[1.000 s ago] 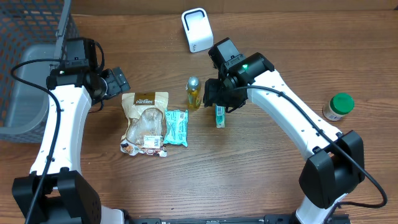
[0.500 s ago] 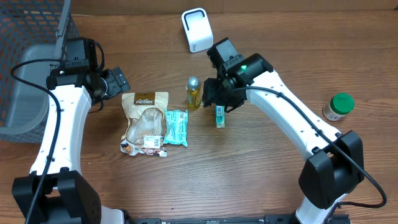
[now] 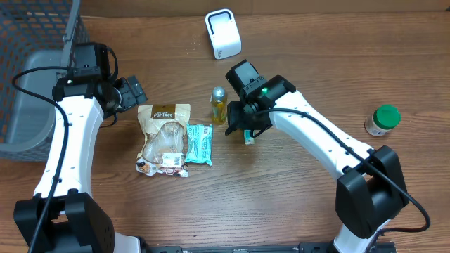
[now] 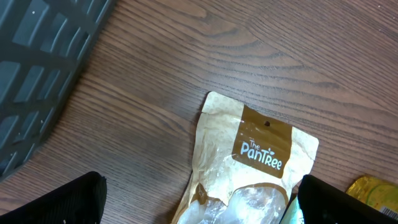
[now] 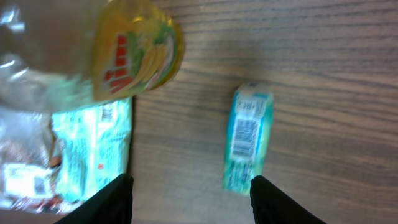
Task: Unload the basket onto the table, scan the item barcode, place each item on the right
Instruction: 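Lower the right gripper onto the Kleenex pack beside the yellow bottle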
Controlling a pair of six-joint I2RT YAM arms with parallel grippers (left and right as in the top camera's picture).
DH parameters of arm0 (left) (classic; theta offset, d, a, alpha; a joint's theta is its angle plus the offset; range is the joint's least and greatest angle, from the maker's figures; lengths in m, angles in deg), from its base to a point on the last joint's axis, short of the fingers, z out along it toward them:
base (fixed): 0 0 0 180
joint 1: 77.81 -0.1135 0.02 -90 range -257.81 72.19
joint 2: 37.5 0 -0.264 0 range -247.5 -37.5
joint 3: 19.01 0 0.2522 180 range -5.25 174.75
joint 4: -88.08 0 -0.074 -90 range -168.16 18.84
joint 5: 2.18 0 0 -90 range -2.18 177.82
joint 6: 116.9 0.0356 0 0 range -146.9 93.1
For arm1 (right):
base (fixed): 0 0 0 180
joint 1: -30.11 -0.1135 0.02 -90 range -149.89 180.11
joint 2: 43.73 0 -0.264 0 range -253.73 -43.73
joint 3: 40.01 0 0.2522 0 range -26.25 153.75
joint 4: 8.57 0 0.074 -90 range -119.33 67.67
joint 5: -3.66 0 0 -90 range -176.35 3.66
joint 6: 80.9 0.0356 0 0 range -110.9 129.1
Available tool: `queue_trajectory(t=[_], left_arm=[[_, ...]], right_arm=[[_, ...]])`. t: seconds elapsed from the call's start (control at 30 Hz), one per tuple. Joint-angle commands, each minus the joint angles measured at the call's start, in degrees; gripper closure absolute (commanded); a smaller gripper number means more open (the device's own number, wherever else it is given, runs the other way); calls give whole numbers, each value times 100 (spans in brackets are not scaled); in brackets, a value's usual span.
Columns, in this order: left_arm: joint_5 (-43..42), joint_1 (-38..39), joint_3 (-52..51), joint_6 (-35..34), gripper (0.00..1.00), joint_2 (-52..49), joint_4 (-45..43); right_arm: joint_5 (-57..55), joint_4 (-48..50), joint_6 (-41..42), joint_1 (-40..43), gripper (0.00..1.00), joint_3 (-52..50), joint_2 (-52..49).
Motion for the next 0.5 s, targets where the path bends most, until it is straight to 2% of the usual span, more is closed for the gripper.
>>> queue_trajectory(t=[0.0, 0.47], left_arm=[[-26, 9, 70, 44, 0, 61, -7], [-26, 9, 70, 44, 1, 61, -9]], right_arm=[[-380, 188, 42, -7, 42, -225, 94], [-920, 1235, 42, -2, 42, -1237, 94]])
